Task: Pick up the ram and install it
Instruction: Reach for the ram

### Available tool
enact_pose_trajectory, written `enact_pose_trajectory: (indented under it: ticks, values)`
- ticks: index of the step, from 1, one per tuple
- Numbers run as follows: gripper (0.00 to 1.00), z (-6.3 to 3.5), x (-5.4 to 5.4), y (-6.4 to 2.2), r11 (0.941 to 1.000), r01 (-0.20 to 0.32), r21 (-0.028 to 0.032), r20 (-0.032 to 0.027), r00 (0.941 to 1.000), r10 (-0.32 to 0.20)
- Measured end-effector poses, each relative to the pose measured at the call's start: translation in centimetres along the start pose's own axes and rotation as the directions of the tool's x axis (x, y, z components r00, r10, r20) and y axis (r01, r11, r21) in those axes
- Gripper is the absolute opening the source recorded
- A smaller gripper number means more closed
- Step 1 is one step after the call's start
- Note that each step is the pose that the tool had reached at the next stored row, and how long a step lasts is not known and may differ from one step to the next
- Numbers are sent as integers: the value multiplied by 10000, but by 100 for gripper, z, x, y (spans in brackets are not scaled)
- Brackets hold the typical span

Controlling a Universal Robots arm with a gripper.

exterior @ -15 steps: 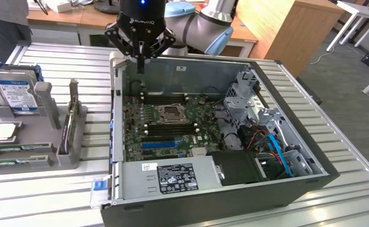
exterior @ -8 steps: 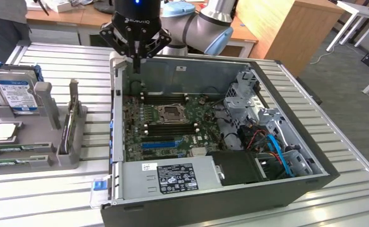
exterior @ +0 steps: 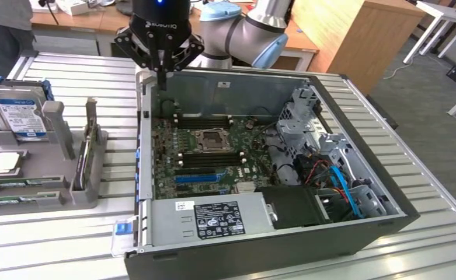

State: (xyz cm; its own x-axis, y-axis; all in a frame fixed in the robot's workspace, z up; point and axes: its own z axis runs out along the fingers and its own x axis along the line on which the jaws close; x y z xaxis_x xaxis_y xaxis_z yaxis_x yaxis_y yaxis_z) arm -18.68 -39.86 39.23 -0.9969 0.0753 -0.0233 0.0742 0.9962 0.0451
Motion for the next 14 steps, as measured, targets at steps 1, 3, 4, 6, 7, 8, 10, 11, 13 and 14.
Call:
enact_pose_trajectory:
  ticks: [1,3,4,6,7,8,10,11,13,14]
  values:
    - [10,0,14,-1,10000,0,0,0,10000,0]
    - [10,0,45,-3,10000,0,0,0,10000,0]
    - [10,-1,60,-4,10000,-1,1,0,10000,1]
    - [10,-1,88,-6,10000,-1,1,0,10000,1]
    - [10,-1,103,-7,10000,-1,1,-1,10000,1]
    - [10,-1,117,-7,10000,-1,1,0,10000,1]
    - [10,-1,147,-10,10000,0,0,0,10000,0]
    - [10,-1,163,-11,10000,0,0,0,10000,0]
    - [10,-2,197,-13,10000,0,1,-1,10000,0]
    - [10,-1,214,-14,10000,0,1,0,10000,0]
